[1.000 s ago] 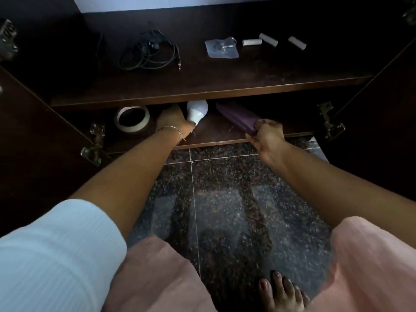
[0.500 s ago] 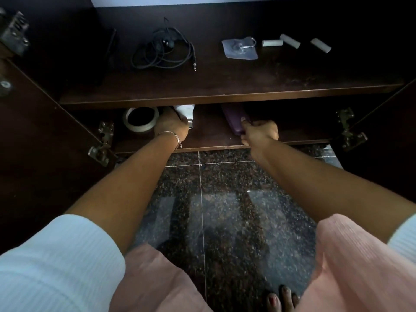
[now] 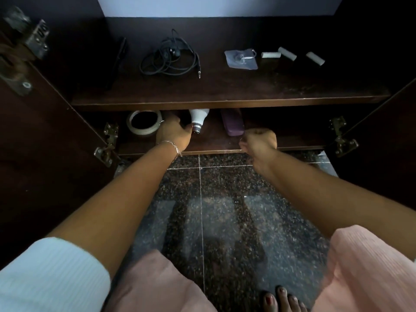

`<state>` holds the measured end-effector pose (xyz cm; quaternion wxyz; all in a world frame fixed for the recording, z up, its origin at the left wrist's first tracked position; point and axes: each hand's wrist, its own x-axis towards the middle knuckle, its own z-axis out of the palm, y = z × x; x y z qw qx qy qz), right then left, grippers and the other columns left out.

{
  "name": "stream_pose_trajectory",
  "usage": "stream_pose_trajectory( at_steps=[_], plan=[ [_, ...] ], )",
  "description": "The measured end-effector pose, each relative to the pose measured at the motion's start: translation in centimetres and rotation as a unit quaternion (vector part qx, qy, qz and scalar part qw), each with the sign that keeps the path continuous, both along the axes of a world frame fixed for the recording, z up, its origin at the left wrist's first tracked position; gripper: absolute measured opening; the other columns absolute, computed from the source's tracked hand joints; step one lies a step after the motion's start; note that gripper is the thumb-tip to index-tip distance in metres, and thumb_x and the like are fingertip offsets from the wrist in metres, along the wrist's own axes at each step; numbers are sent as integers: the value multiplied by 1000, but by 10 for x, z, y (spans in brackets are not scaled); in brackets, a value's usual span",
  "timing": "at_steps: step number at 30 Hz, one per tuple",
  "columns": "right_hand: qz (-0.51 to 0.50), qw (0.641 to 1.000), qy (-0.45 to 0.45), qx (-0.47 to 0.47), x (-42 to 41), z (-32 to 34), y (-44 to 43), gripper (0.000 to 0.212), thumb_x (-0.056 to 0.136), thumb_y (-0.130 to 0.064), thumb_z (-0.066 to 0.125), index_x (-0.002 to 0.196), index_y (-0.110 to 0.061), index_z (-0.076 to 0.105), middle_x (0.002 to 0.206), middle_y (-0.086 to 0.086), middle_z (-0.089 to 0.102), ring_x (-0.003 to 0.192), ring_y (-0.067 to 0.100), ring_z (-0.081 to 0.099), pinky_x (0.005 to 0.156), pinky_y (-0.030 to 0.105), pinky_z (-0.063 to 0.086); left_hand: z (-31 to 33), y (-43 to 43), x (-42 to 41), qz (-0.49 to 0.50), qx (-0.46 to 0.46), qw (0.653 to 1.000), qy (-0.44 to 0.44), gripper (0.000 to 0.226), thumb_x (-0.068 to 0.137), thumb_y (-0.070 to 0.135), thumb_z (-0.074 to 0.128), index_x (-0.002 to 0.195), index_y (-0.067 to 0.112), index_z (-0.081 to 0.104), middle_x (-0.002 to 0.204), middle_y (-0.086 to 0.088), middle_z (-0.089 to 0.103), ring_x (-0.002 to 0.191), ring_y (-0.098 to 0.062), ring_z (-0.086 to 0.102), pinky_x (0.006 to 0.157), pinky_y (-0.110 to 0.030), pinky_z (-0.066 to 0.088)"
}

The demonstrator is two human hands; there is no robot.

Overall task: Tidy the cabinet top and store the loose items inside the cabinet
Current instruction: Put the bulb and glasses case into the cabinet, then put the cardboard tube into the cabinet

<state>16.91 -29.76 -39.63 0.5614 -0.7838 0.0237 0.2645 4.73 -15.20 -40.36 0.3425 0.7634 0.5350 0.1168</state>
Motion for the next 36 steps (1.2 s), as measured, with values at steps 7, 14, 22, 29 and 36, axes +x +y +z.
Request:
stream_pose_trajectory(
  at_steps=[7, 14, 22, 29, 36],
  plan=[
    [55, 998, -26, 29, -27, 65, -42, 17, 88, -6, 53, 81, -19, 59, 71, 0, 58, 64, 13, 56, 68, 33, 50, 64, -56, -24, -69, 14, 991, -116, 26, 84, 25, 66, 108, 17, 59, 101, 2, 65, 98, -18, 63, 90, -31, 49],
    [151, 984, -87, 37, -49, 169, -79, 13, 92, -6, 52, 99, -14, 59, 79, 0, 57, 74, 10, 56, 61, 22, 48, 160, -104, -47, -154, 72, 961, -220, 18, 83, 20, 66, 98, 28, 59, 87, 11, 65, 79, -5, 62, 81, -31, 53],
    [127, 978, -152, 59, -64, 281, -102, 16, 91, -4, 51, 104, -10, 59, 89, 6, 57, 76, 12, 55, 61, 22, 47, 279, -113, -54, -163, 95, 935, -300, 10, 84, 16, 65, 88, 25, 63, 79, 7, 67, 68, -4, 60, 67, -13, 45],
    [42, 978, -161, 128, -40, 324, -78, 15, 92, -13, 56, 106, -11, 61, 103, 8, 62, 89, 14, 59, 80, 26, 53, 312, -80, -47, -219, 41, 948, -225, 18, 86, 23, 66, 103, 21, 61, 109, 7, 65, 105, -8, 60, 97, -24, 44],
    [122, 955, -270, 23, -13, 309, -60, 28, 91, -16, 55, 119, -12, 57, 117, 3, 60, 101, 17, 57, 82, 24, 41, 303, -73, -20, -146, 57, 971, -180, 26, 92, 12, 55, 117, 13, 60, 121, 0, 64, 114, -14, 58, 96, -19, 39]
  ],
)
